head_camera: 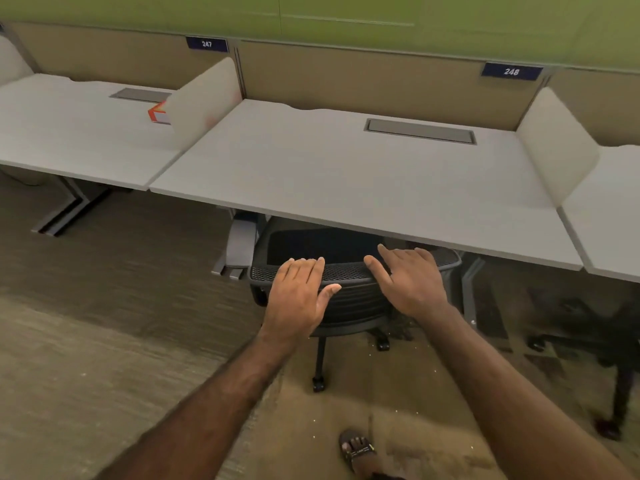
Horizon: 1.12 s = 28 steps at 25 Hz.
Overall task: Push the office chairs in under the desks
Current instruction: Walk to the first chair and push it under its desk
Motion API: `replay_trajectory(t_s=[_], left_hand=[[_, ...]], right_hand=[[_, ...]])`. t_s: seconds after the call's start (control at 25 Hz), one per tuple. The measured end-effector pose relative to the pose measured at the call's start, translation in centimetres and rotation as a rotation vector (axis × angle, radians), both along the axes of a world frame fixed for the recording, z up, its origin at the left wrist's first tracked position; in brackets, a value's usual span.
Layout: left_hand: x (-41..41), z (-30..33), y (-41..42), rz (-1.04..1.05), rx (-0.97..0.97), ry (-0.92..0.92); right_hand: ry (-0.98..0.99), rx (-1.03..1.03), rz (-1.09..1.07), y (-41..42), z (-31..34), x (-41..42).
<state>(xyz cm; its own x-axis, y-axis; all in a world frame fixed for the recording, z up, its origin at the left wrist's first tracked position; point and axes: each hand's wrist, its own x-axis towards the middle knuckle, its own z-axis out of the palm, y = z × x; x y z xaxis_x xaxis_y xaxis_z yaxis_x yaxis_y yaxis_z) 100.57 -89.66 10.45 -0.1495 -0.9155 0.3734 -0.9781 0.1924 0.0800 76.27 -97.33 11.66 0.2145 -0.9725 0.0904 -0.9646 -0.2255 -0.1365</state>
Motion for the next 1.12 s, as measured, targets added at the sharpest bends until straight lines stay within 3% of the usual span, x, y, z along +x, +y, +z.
replay_trajectory(t_s=[0.4,0.6,1.12], left_hand=[[5.1,-1.5,5.3,-0.174,-0.222,0.032],[6.6,-1.5,6.8,-0.241,-0.237,0.057],[9.0,-0.4,1.7,-0.301,-0.216,0.085]], right_hand=[[0.023,-0.049,-0.024,10.7,1.2,3.1],[-0.009,-0.081,-0.016,14.3,1.1,3.2],[-0.098,-0.193,-0.149,13.0,0.2,3.9]])
